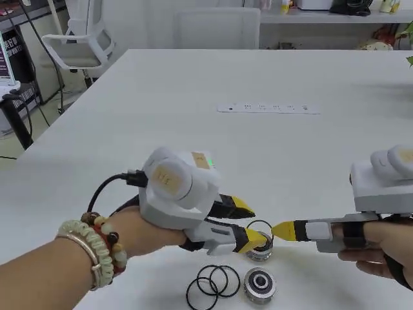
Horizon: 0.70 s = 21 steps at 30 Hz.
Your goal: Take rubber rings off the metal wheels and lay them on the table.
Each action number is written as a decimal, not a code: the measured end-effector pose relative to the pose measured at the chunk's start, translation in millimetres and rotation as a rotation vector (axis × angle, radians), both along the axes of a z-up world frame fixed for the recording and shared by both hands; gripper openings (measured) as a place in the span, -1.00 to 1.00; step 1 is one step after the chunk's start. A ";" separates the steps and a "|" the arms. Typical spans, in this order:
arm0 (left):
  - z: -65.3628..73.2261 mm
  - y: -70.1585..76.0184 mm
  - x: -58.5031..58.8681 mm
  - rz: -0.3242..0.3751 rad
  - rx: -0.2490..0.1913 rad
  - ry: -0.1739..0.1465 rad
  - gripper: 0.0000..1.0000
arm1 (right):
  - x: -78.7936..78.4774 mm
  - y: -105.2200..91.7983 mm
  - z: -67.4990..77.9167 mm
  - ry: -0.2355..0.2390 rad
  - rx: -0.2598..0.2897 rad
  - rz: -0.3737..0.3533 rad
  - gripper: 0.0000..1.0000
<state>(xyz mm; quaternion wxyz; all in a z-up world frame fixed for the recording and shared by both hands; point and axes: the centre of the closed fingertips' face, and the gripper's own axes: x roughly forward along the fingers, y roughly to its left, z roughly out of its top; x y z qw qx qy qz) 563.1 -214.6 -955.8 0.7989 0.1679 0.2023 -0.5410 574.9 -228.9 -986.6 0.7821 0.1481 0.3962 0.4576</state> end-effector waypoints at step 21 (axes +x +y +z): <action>69.9 63.8 -20.8 0.034 0.032 -0.126 0.12 | -0.5 13.8 36.7 -0.048 0.119 0.021 -1.00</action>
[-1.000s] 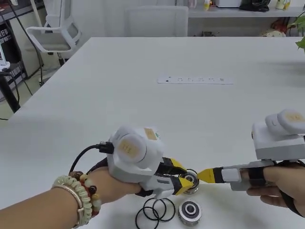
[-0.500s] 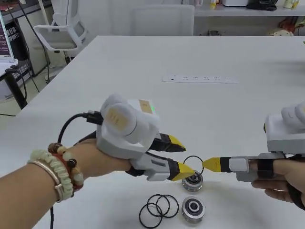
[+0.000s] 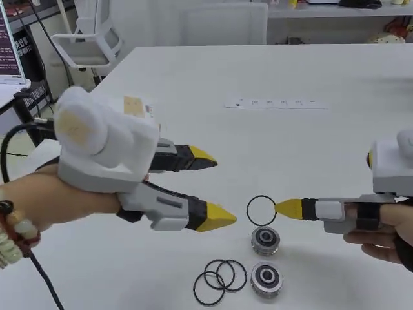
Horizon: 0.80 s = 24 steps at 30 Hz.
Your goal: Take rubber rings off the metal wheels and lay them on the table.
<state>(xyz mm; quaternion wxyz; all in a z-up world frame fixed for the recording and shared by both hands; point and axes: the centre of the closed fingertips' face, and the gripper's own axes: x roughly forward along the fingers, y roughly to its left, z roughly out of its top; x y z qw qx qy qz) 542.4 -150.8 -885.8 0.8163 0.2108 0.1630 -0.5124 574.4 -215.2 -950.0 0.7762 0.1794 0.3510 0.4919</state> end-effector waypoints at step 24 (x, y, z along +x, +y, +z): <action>-24.8 75.3 -41.3 0.248 -0.054 0.081 0.35 | -62.4 44.7 -10.9 -0.078 -0.108 0.337 -1.00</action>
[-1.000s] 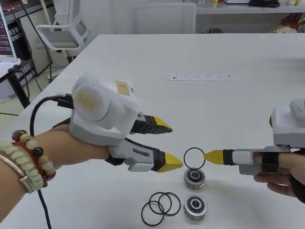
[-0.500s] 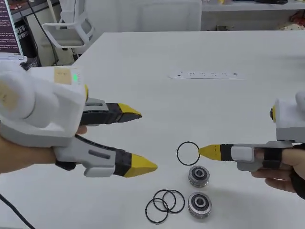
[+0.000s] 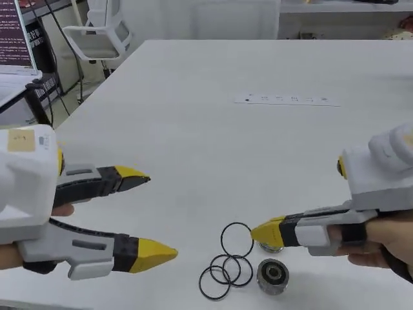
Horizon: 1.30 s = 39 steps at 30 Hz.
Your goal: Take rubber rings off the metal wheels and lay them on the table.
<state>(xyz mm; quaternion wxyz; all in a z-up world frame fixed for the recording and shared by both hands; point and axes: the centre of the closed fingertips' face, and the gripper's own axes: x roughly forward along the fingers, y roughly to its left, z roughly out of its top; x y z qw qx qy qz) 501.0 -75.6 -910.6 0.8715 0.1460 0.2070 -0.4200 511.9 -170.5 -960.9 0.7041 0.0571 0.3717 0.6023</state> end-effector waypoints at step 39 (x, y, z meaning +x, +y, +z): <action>-28.1 -12.7 -16.2 0.028 -0.053 0.075 0.26 | -26.8 3.0 -54.1 -0.375 -0.302 0.330 -1.00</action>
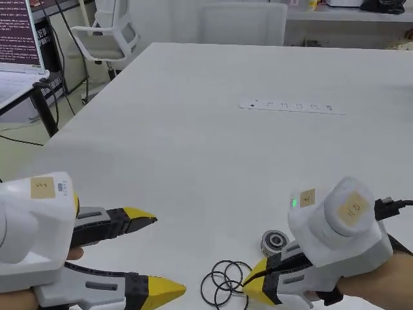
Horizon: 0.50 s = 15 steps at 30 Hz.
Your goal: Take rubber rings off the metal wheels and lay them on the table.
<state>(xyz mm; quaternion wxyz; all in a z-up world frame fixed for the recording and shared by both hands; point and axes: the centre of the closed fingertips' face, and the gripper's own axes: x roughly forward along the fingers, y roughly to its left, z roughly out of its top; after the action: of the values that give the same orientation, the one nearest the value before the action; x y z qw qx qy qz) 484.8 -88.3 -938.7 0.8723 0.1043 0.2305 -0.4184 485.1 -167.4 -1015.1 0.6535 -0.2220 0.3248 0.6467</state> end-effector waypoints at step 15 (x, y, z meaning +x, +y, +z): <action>-0.4 0.7 0.2 0.008 -0.009 0.000 0.24 | -4.3 4.1 -1.4 -0.046 -0.008 0.060 -0.99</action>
<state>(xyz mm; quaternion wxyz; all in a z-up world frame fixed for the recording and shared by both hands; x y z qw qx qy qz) 485.1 -87.5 -939.1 0.8744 0.0993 0.2290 -0.4160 480.8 -163.3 -1016.5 0.6402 -0.2490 0.3053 0.6594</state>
